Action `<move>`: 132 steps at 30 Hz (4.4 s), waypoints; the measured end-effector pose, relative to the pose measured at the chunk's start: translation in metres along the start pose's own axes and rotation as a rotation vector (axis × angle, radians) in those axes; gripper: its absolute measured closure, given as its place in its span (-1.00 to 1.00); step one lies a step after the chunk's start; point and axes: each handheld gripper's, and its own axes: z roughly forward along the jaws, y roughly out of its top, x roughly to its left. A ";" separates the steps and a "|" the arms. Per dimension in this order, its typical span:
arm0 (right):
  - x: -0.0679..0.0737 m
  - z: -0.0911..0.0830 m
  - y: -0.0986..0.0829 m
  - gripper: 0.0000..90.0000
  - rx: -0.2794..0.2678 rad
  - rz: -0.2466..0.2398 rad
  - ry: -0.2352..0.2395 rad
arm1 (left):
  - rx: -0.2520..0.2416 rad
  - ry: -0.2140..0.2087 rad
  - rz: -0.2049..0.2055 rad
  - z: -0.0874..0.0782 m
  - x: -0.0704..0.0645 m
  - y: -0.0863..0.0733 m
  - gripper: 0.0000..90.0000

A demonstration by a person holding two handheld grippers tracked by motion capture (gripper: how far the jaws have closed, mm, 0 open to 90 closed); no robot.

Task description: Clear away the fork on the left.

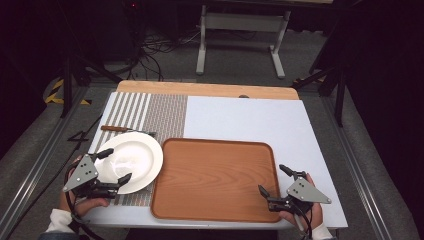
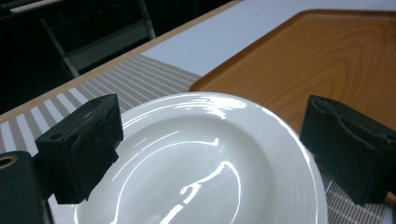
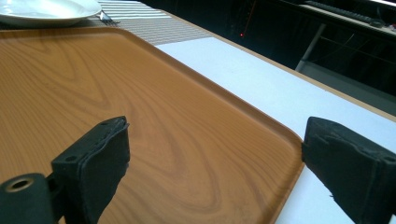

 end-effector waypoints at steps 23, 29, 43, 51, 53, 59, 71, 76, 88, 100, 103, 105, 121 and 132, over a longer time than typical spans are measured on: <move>0.004 0.009 -0.003 -0.80 0.049 -0.008 0.013 | 0.383 0.022 -0.059 0.060 0.163 0.018 -0.70; 0.004 0.010 -0.003 -0.80 0.059 -0.005 0.013 | 0.526 -0.007 -0.052 0.086 0.182 0.015 -0.66; 0.006 0.013 -0.004 -0.80 0.083 -0.012 0.025 | 0.691 -0.103 -0.046 0.119 0.195 0.000 -0.59; 0.007 0.015 -0.005 -0.80 0.093 -0.013 0.025 | 0.731 -0.154 -0.032 0.132 0.192 -0.006 -0.50; 0.007 0.015 -0.005 -0.80 0.094 -0.015 0.026 | 0.732 -0.159 -0.033 0.132 0.192 -0.007 -0.46; 0.007 0.016 -0.006 -0.80 0.101 -0.016 0.033 | 0.738 -0.233 -0.023 0.131 0.190 -0.003 0.06; 0.008 0.016 -0.006 -0.80 0.106 -0.022 0.049 | 0.781 -0.271 0.051 0.131 0.177 0.005 0.68; 0.008 0.016 -0.006 -0.80 0.106 -0.023 0.052 | 0.770 -0.239 0.071 0.130 0.173 0.005 0.70; 0.007 0.014 -0.005 -0.80 0.092 -0.024 0.049 | 0.681 -0.133 0.108 0.117 0.168 0.021 0.70; 0.006 0.011 -0.003 -0.80 0.074 -0.020 0.041 | 0.548 -0.036 0.113 0.096 0.157 0.043 0.70; 0.005 0.010 -0.003 -0.80 0.068 -0.019 0.041 | 0.515 -0.034 0.130 0.090 0.152 0.052 0.70; 0.005 0.009 -0.002 -0.80 0.063 -0.017 0.041 | 0.488 -0.031 0.136 0.086 0.149 0.057 0.70; 0.004 0.007 -0.002 -0.80 0.050 -0.014 0.042 | 0.375 -0.070 0.244 0.075 0.107 0.099 0.70; 0.003 0.006 -0.002 -0.80 0.048 -0.011 0.039 | 0.312 -0.119 0.288 0.070 0.062 0.114 0.70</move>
